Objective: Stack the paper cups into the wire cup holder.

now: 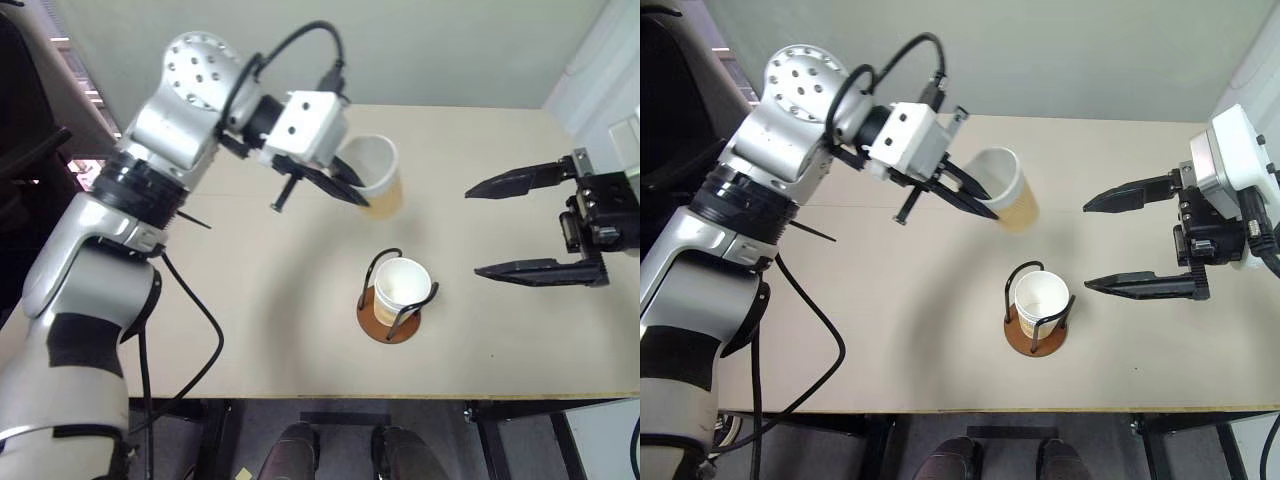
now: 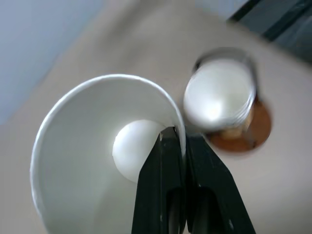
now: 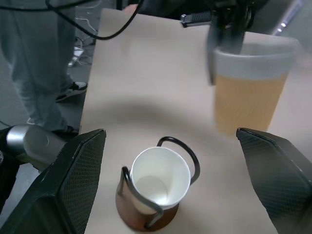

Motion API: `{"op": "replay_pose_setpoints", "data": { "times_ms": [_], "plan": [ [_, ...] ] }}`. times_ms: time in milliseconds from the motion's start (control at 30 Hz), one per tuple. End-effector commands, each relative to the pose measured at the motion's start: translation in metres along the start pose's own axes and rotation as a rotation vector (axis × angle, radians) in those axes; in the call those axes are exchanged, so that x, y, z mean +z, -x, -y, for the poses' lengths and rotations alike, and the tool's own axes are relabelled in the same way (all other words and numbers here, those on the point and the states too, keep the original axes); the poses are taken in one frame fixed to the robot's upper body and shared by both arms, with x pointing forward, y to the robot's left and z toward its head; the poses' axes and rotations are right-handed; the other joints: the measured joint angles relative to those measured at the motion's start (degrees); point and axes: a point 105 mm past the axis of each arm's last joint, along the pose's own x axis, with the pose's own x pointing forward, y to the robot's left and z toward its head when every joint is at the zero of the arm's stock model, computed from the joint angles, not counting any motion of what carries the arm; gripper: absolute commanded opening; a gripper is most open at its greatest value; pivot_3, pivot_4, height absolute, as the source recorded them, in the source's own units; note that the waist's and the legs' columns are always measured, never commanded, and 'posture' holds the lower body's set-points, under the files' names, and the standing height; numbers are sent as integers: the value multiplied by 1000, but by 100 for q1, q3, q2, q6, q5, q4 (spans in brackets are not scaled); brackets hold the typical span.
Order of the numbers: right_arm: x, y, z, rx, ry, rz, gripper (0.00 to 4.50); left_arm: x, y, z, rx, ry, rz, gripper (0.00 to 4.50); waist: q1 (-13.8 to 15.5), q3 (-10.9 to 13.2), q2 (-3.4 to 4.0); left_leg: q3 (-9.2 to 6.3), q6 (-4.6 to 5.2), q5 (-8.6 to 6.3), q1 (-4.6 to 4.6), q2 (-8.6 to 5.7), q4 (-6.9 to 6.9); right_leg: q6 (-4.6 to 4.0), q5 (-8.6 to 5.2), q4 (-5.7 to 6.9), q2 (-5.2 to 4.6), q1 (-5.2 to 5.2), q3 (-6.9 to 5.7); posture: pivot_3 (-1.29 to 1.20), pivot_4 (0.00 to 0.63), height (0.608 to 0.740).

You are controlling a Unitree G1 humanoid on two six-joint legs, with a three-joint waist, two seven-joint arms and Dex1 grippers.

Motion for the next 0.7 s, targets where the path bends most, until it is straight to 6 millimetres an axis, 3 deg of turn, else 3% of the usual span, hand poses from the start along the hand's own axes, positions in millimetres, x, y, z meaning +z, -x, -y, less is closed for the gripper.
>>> {"op": "replay_pose_setpoints", "data": {
  "times_ms": [33,400,667,700],
  "plan": [
    [9,12,-2,-101,53,-47,4479,11,-18,4,-125,-38,61,29,2,-1,2,4,0,0,4,-2,1,1,0,-5,1,1,0,0,150,740],
    [9,22,-23,-213,19,-102,4479,-2,-45,12,-251,-106,36,29,6,-2,9,12,13,-10,8,-2,42,21,3,9,4,17,7,0,150,740],
    [8,22,-26,-229,1,-110,4479,-18,-50,23,-322,-120,-37,29,17,-2,8,11,26,-24,13,-10,48,45,-6,-1,3,36,12,0,150,740],
    [8,22,-25,-230,2,-109,4479,-22,-51,24,-328,-124,-56,217,19,-2,8,12,26,-25,13,-10,47,45,-7,-2,3,36,12,0,150,740]
  ]
}}
